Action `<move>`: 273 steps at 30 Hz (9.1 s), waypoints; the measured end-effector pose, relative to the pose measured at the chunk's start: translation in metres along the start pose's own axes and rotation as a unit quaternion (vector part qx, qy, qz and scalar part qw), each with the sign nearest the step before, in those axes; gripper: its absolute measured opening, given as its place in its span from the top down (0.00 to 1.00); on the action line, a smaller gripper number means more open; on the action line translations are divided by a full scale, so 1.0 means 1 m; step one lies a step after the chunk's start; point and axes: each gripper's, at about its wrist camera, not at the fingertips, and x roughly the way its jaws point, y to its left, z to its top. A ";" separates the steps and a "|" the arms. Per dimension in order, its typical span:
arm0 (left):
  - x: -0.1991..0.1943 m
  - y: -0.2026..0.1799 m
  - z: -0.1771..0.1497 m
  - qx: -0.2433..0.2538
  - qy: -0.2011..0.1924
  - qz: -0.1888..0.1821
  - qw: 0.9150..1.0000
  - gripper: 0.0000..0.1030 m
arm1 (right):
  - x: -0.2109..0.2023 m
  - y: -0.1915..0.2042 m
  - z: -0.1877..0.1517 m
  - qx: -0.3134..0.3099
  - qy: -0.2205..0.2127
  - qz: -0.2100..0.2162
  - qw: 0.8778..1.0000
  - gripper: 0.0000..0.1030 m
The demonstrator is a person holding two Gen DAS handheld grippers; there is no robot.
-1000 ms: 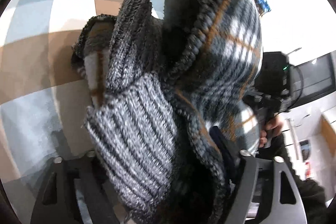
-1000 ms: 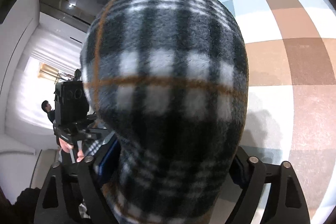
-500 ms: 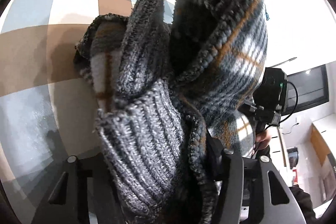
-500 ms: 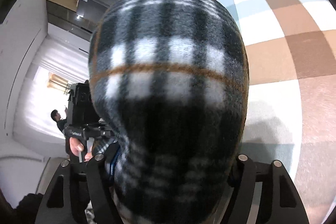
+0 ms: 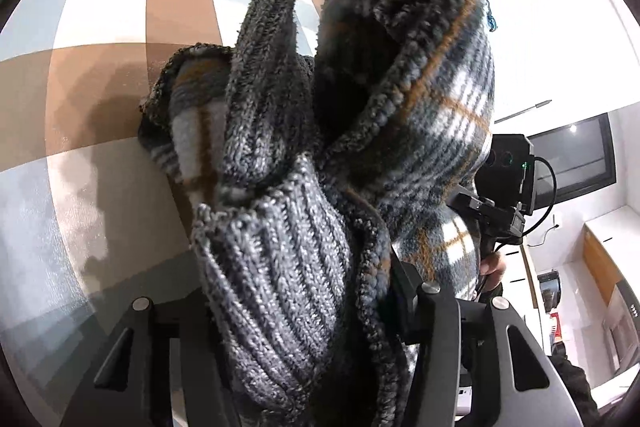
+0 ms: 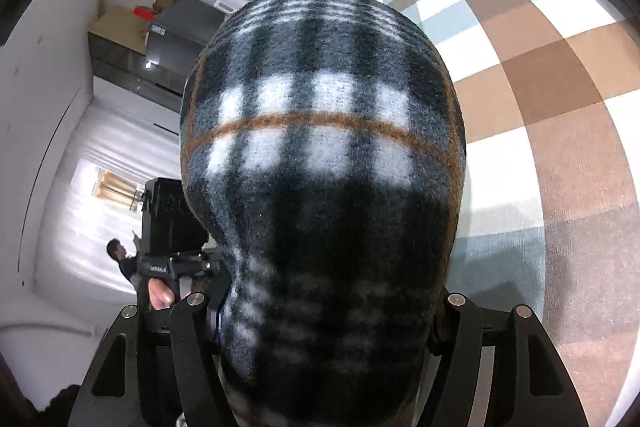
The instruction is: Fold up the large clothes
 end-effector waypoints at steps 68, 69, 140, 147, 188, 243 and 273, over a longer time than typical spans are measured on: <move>0.160 -0.216 0.130 0.112 -0.059 -0.022 0.992 0.52 | -0.429 -0.011 0.100 -0.044 -0.240 -0.399 0.884 0.03; 0.159 -0.219 0.125 0.116 -0.064 -0.023 0.991 0.52 | -0.423 0.000 0.102 -0.061 -0.235 -0.395 0.886 0.03; 0.253 -0.317 0.231 0.148 -0.038 0.030 0.988 0.62 | -0.359 -0.034 0.057 -0.066 -0.071 -0.303 0.948 0.32; 0.251 -0.298 0.234 0.108 -0.041 0.006 0.993 0.81 | -0.348 -0.039 0.058 -0.068 -0.061 -0.321 0.943 0.32; 0.173 -0.328 0.096 0.278 -0.111 0.132 0.945 0.31 | -0.385 0.022 0.005 -0.012 -0.258 -0.289 0.922 0.00; 0.072 -0.331 -0.162 0.360 -0.371 0.225 0.826 0.01 | -0.306 0.220 -0.326 -0.166 -0.553 -0.413 0.705 0.00; 0.074 -0.337 -0.169 0.377 -0.358 0.222 0.825 0.01 | -0.314 0.218 -0.332 -0.160 -0.560 -0.407 0.704 0.00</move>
